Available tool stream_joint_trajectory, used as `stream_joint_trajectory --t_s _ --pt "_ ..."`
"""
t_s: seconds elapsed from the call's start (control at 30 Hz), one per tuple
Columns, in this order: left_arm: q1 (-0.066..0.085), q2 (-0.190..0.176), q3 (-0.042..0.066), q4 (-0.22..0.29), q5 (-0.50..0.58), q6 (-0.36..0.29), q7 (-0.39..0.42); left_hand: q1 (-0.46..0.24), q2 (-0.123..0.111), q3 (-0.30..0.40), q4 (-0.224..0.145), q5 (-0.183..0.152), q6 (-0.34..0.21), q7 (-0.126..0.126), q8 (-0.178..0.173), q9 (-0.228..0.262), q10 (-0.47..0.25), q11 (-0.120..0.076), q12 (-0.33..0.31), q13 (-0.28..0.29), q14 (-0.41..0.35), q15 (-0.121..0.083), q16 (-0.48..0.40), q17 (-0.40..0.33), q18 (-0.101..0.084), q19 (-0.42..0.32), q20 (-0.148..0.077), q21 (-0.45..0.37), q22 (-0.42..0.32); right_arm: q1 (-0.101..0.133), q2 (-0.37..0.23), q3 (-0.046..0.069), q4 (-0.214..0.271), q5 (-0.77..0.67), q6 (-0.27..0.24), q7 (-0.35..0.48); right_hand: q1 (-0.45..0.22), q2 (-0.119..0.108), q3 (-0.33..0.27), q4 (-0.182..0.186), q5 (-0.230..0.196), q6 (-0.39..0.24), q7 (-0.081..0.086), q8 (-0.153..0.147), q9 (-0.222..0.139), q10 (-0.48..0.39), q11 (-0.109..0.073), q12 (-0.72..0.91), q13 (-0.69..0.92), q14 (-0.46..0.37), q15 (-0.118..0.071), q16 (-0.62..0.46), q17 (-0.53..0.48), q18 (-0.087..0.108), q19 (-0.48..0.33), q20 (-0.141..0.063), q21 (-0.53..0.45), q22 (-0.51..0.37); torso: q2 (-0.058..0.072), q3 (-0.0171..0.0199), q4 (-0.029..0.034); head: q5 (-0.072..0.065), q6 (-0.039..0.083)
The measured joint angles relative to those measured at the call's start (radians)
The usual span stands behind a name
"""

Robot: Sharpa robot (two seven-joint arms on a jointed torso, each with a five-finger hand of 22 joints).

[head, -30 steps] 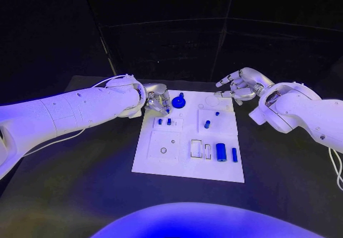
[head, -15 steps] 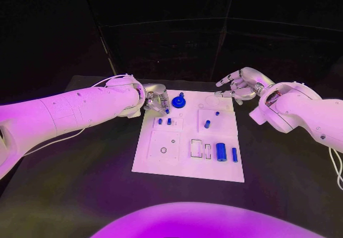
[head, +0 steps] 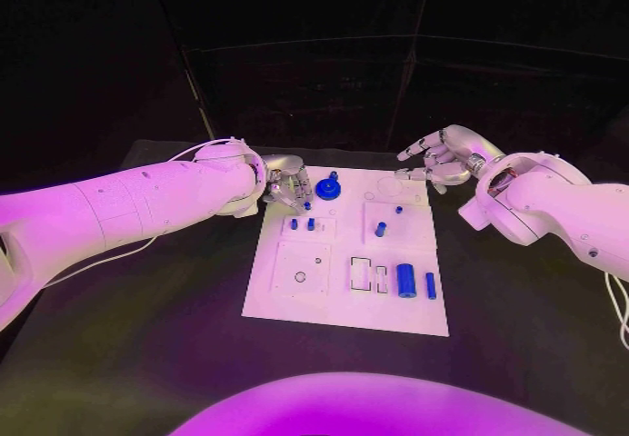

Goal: Assemble the parts on the task board

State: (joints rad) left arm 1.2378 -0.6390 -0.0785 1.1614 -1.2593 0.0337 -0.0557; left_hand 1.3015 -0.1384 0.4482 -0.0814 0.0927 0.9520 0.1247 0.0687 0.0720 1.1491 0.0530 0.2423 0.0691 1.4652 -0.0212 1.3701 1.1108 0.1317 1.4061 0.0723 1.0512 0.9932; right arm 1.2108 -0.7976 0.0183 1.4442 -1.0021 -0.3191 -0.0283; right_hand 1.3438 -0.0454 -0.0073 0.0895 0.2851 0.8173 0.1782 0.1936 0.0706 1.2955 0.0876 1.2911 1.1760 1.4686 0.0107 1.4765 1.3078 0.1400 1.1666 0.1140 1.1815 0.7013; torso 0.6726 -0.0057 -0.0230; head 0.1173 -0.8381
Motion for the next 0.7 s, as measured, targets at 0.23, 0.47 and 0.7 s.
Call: stream_joint_trajectory --t_s 0.23,0.47,0.7 --pt "0.000 -0.032 0.000 0.005 0.004 -0.020 0.004 0.000 0.000 -0.003 0.003 0.000 -0.002 0.002 -0.002 -0.002 -0.008 0.008 -0.018 -0.001 0.000 0.000 0.000 -0.012 0.000 -0.003 0.003 -0.015 -0.011 0.000 -0.005 0.000 0.001 -0.036 0.003 -0.007 0.078 0.028 0.059 -0.013 -0.015 0.020 -0.005 0.027 0.000 -0.370 -0.004 -0.501 -0.505 -0.002 -0.002 -0.087 -0.078 0.024 -0.078 -0.007 -0.096 -0.161 0.000 0.0003 0.0000 -0.004 0.007" --pt "0.008 -0.106 0.001 0.037 0.108 -0.075 0.046 -0.006 -0.006 -0.018 0.005 0.000 0.037 0.018 0.010 0.000 -0.009 0.014 -0.022 0.000 0.000 0.000 -0.023 -0.055 0.000 -0.030 0.011 -0.081 -0.074 0.000 -0.010 0.000 0.006 -0.195 0.033 -0.029 0.126 -0.006 0.207 -0.049 -0.079 0.134 -0.021 0.047 -0.002 -0.283 -0.007 -0.842 -0.828 -0.004 -0.011 -0.112 -0.115 0.024 -0.060 -0.010 -0.093 -0.146 -0.003 0.0009 -0.0009 -0.031 0.025" --pt "0.011 -0.166 0.001 0.074 0.413 -0.165 0.180 -0.028 -0.013 -0.065 0.023 0.000 0.061 0.043 0.016 -0.001 -0.037 0.047 -0.027 0.002 -0.093 0.031 -0.141 -0.276 0.038 -0.145 0.033 -0.315 -0.295 -0.009 -0.010 0.000 0.004 -0.439 0.080 -0.064 0.085 -0.047 0.244 -0.028 -0.110 0.169 -0.035 0.035 -0.004 -0.243 -0.016 -0.930 -0.914 -0.004 -0.011 -0.125 -0.134 0.024 -0.060 -0.010 -0.093 -0.152 -0.002 -0.0002 -0.0012 -0.056 0.043"
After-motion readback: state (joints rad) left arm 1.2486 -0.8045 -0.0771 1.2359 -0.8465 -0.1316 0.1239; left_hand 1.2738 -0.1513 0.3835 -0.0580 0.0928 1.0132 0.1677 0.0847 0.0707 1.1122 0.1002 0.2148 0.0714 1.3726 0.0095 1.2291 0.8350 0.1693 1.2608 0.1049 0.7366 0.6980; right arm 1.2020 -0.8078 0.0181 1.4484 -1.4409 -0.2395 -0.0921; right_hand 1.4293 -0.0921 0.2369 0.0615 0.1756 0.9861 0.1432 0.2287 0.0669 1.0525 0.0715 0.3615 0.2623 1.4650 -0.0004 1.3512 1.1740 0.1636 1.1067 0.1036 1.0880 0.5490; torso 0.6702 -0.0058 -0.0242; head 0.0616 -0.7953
